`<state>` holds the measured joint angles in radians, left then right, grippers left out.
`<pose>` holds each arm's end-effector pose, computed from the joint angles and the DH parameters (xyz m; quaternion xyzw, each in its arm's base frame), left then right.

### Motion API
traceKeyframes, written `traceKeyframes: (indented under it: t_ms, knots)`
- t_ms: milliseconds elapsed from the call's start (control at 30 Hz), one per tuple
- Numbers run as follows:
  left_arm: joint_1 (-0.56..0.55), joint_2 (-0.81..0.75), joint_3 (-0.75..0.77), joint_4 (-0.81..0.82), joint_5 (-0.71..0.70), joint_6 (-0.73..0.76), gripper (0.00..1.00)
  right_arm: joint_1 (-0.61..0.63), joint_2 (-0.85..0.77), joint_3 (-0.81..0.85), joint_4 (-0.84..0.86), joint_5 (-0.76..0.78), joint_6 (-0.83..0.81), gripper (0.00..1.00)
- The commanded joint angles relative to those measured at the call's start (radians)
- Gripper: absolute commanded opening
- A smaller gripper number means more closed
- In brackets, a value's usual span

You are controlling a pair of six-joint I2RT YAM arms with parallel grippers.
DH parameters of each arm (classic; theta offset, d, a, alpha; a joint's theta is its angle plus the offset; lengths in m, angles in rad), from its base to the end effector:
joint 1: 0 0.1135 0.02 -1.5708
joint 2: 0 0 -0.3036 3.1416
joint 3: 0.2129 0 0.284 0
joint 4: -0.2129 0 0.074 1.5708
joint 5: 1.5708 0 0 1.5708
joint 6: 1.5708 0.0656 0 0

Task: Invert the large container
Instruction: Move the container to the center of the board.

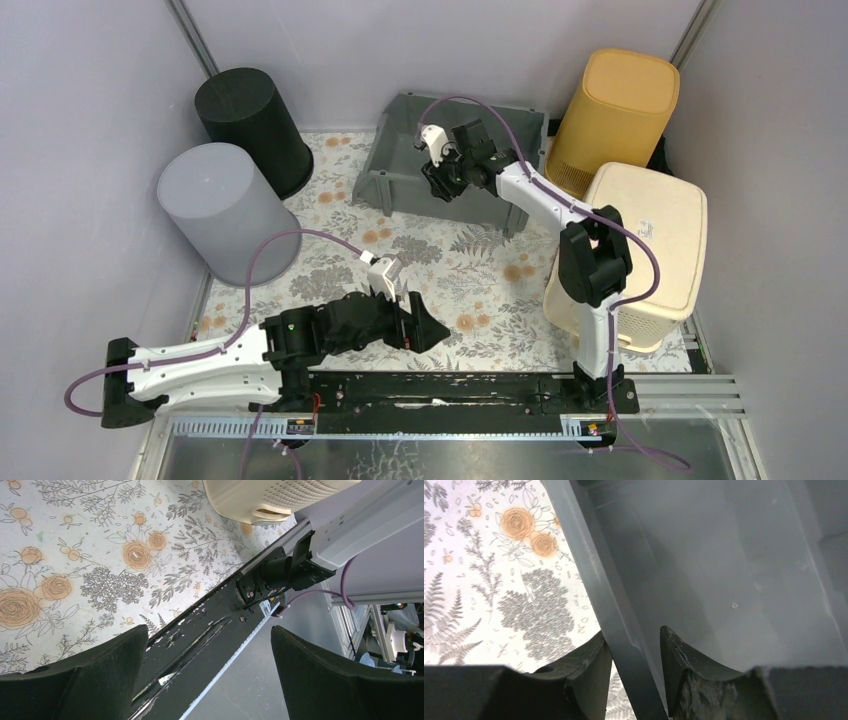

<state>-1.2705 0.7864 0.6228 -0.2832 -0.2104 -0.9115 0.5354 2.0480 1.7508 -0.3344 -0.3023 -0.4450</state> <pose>0.0763 -0.2002 0.2827 0.0952 0.8380 -0.4291 0.3234 0.4654 0.2988 0.2786 -0.4752 0.7457 0.1543 0.4408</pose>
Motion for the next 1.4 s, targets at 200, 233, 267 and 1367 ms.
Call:
traceKeyframes:
  t_ms: [200,233,267,1367]
  knots:
    - [-0.029,-0.077,0.020,0.037,-0.006,-0.021,1.00,0.131,-0.128,0.034,-0.172,0.135,0.349,0.40]
    - [-0.028,-0.085,0.025,0.026,-0.011,-0.019,1.00,0.151,-0.128,0.038,-0.188,0.150,0.383,0.40]
    - [-0.029,-0.090,0.030,0.014,-0.017,-0.017,1.00,0.165,-0.128,0.038,-0.201,0.161,0.423,0.40]
    - [-0.030,-0.279,0.064,-0.178,-0.156,-0.033,1.00,0.235,-0.266,0.058,-0.347,0.235,0.751,0.70]
